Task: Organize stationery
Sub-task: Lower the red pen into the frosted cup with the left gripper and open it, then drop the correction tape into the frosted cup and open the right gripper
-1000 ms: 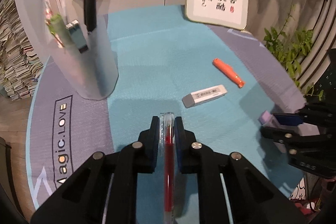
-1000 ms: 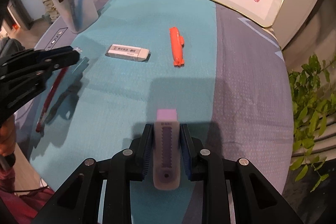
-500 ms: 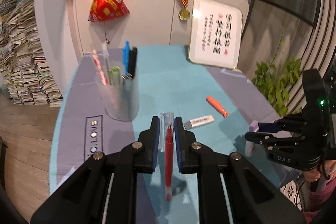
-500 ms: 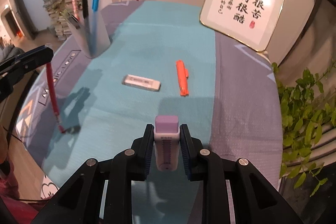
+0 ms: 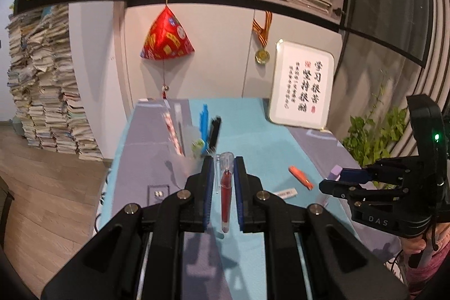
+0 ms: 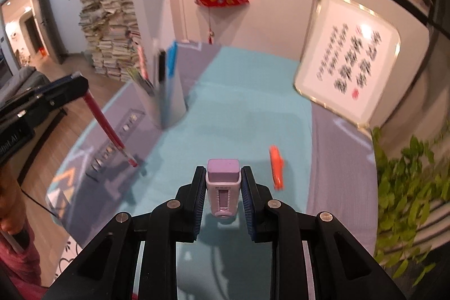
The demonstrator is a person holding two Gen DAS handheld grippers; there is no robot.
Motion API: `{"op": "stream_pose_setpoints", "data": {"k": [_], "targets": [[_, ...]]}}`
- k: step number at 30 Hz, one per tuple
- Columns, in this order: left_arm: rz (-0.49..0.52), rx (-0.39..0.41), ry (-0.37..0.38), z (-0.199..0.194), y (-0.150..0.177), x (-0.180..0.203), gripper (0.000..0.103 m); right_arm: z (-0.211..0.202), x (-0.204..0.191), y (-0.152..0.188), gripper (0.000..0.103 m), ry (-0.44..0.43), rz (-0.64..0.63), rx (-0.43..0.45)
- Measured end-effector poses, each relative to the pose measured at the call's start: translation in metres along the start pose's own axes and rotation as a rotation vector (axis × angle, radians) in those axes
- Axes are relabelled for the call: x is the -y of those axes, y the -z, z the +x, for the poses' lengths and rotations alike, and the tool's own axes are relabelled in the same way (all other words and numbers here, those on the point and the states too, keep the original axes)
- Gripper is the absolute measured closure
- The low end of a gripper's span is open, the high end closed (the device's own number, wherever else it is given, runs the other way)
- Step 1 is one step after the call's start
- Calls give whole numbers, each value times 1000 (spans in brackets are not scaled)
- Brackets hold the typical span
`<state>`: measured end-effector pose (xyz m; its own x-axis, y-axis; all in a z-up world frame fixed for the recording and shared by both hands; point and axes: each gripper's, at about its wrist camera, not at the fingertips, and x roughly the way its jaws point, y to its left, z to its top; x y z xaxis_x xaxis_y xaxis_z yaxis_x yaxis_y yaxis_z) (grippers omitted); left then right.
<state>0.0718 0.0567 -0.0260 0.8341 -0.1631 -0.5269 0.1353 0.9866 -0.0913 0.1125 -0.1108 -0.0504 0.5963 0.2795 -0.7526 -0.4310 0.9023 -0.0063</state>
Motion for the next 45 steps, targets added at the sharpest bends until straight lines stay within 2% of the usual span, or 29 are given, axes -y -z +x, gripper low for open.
{"op": "stream_pose_setpoints", "data": {"k": [10,18,30,45], "targets": [[17,99,-67,-15,-41,-19,91,-9,-28,-62,78,-35,-36,86],[-31,152,-77,-7,-73,-40,91,-11,-45,-112,78,-47,-22,157],[-56,75,-68,34,-69,-54,91,23,-58,-145,78,-94,2,152],[-90,-5,-39,61,-56,-69,91,60,-62,-152,77,-149,34,110]]}}
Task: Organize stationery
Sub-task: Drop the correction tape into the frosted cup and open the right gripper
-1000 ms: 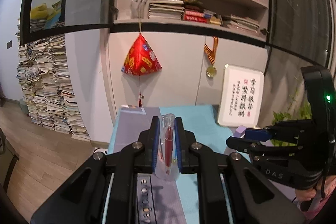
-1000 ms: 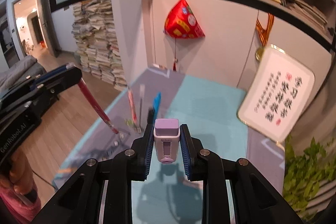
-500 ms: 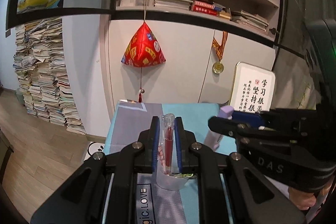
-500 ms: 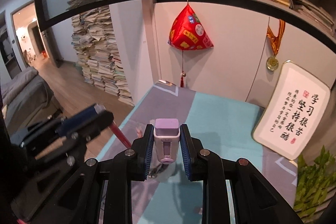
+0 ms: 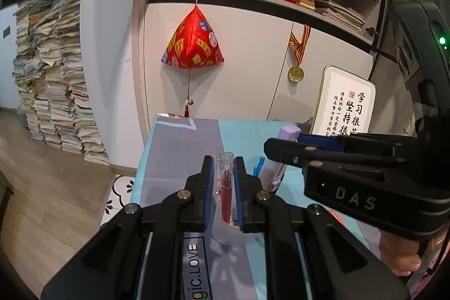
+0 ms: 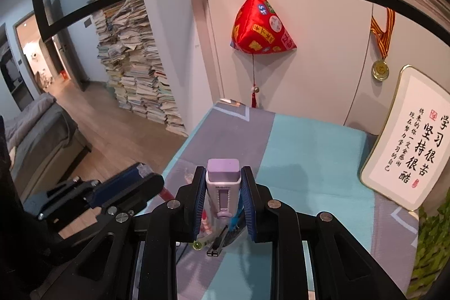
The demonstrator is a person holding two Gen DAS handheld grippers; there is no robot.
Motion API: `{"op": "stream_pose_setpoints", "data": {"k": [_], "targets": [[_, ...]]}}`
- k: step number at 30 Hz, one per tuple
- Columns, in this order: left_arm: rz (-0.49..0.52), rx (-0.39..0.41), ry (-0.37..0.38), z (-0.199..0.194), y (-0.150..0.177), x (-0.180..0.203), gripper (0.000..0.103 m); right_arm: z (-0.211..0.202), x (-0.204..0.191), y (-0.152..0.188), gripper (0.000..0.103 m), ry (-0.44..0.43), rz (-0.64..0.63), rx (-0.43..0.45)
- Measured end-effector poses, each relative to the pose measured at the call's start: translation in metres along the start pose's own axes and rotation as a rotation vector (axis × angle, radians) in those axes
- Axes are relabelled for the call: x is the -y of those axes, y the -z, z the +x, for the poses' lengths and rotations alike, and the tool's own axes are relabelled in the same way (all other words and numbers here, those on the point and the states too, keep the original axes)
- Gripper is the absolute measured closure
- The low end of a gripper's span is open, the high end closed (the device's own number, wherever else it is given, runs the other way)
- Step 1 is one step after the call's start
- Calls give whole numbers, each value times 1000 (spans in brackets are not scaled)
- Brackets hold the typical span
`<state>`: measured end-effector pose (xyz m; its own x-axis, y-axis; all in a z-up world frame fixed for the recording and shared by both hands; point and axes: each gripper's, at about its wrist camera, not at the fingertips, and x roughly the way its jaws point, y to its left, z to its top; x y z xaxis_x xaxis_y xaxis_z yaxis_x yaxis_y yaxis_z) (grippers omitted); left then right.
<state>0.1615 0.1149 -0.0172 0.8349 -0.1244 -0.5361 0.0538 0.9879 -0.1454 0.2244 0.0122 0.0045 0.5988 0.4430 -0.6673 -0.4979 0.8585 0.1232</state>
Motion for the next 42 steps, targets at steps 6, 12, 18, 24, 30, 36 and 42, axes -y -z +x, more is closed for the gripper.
{"op": "stream_pose_setpoints", "data": {"k": [6,12,18,24,30,36,42], "targets": [[-3,-24,12,6,6,0,91,7,1,6,77,-4,-6,-15],[-10,-47,14,10,15,-1,90,15,3,12,77,-15,4,-39],[-18,-64,12,13,21,-1,90,16,2,15,77,-13,0,-46],[-21,-69,5,14,26,-2,88,18,1,19,77,-7,-9,-55],[-15,-73,-13,12,31,0,88,24,0,23,77,9,-18,-71],[-47,-61,-21,6,31,-8,83,27,0,26,77,-8,-15,-91],[-59,-44,-33,-2,31,-12,82,17,0,26,78,-4,-12,-65]]}}
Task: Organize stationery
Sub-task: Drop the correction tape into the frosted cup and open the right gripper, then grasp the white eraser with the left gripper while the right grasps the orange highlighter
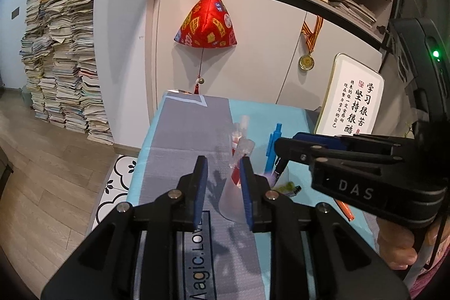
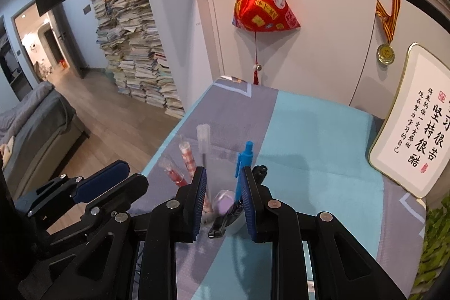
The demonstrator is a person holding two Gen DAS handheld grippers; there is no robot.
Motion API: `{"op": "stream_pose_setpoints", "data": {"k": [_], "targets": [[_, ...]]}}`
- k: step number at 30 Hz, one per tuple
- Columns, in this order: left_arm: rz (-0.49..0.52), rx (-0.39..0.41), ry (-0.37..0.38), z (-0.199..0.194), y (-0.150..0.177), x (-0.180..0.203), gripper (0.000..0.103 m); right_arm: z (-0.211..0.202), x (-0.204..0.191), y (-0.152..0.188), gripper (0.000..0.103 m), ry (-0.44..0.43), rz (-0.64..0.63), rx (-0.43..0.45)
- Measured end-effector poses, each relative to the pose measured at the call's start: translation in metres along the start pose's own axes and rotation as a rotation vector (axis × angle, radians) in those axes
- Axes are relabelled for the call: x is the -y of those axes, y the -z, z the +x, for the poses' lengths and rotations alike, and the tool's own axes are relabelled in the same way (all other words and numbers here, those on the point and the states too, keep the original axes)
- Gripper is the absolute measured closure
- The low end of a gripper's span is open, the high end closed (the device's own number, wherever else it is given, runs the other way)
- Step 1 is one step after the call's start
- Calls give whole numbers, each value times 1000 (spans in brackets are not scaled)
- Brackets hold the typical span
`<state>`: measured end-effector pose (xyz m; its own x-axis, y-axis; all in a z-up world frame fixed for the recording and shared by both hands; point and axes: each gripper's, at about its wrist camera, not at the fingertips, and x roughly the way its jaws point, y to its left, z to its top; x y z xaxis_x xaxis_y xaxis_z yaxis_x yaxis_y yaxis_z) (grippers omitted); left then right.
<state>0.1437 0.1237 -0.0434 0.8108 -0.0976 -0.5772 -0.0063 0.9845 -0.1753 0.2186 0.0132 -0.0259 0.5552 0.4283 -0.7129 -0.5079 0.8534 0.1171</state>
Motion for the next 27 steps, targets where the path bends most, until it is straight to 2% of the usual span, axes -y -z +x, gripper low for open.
{"op": "stream_pose_setpoints", "data": {"k": [7,15,20,24,27], "targets": [[17,21,13,-13,2,8,81,-19,5,5,78,16,-2,25],[87,48,63,-31,8,38,71,-48,43,25,78,95,28,40],[171,57,106,-38,18,70,52,-58,78,40,78,142,78,26],[234,47,147,-35,30,97,45,-65,111,58,78,174,140,8],[295,7,162,-22,43,121,42,-67,131,71,78,189,175,-8]]}}
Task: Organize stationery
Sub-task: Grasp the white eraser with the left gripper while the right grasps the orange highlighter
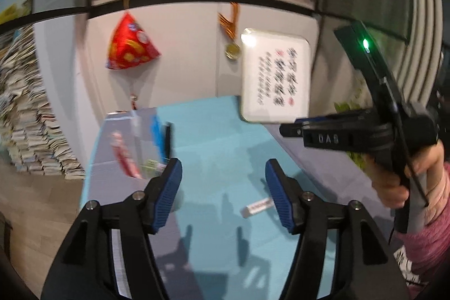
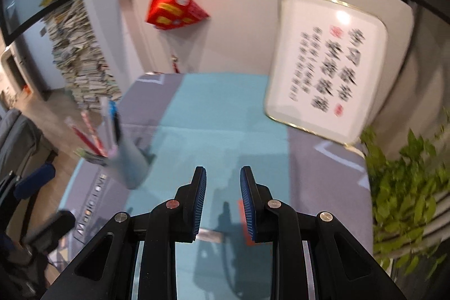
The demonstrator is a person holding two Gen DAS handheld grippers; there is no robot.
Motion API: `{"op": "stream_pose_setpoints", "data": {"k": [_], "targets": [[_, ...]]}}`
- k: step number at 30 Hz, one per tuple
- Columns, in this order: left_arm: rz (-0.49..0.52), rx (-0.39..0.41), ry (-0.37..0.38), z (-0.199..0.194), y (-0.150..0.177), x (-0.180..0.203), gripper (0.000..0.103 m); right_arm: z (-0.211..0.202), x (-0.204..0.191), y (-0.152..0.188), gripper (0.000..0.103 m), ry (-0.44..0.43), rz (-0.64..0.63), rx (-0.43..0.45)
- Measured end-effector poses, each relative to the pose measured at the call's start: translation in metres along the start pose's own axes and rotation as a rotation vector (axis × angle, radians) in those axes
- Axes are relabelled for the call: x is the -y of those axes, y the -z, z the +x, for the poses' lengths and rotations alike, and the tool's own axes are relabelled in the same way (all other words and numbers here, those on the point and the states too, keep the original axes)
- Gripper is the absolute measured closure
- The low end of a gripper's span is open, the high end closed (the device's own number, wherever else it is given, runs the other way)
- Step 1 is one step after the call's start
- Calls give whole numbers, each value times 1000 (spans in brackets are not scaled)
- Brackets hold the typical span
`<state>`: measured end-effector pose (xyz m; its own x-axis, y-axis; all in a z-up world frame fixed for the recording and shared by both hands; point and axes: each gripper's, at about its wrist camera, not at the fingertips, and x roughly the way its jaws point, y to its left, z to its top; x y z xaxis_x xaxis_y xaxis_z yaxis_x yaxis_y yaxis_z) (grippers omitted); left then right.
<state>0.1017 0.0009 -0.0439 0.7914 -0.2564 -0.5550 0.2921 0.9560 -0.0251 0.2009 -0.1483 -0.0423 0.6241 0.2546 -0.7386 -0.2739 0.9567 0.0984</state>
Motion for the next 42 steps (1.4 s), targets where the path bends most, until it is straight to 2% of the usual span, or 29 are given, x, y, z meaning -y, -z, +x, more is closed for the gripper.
{"op": "stream_pose_setpoints", "data": {"k": [8,18,25,28,33,34,35,38,42], "targets": [[77,-168,57,58,21,36,41,14,35,31,78,17,-1,-73],[164,-280,71,101,35,51,40,35,54,50,77,-6,41,-134],[194,-306,107,118,36,51,40,50,51,51,77,-15,30,-165],[225,-316,114,128,38,55,40,58,49,51,71,-16,25,-180],[265,-328,141,136,42,62,42,68,49,50,70,-7,21,-203],[277,-329,140,139,42,64,44,71,48,49,70,-4,19,-207],[283,-332,143,140,43,65,53,73,48,49,70,-1,16,-212],[293,-352,144,147,44,67,71,78,46,47,70,0,9,-223],[263,-359,148,149,43,61,81,85,45,45,70,-1,2,-233]]}}
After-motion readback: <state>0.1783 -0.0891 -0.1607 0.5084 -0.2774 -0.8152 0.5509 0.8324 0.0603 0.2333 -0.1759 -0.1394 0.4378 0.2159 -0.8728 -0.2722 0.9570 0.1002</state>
